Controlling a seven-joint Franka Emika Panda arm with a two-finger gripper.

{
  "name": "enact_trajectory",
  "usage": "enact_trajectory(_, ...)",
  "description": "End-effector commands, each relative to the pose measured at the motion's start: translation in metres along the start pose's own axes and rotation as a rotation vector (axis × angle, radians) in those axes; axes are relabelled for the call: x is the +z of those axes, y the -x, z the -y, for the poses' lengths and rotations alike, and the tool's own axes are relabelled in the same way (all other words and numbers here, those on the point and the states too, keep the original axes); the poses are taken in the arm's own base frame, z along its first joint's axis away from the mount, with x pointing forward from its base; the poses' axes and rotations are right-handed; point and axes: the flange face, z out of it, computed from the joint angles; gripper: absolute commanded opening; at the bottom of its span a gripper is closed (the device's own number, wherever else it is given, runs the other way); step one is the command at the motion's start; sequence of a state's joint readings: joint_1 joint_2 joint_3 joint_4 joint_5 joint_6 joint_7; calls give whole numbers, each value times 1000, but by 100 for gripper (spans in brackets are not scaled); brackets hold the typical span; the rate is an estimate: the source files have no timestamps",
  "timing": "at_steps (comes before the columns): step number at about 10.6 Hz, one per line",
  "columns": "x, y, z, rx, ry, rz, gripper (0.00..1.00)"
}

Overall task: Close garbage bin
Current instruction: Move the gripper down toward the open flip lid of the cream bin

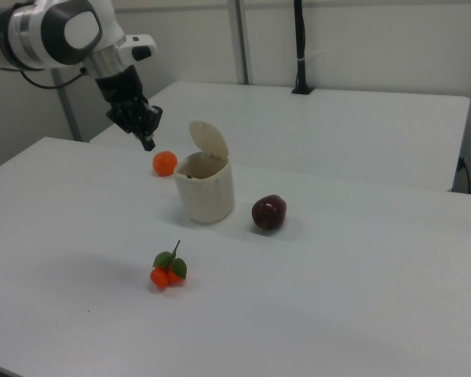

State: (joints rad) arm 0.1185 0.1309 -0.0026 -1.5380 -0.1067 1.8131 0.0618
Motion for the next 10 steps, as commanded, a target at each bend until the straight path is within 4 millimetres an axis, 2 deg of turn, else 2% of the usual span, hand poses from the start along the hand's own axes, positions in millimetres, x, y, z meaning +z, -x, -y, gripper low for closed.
enact_trajectory(1,2,-23,-2,-6,6,-150,0)
enact_trajectory(5,27,-59,-8,53,-12,-358,0)
enact_trajectory(10,58,-92,-10,88,-22,-636,0)
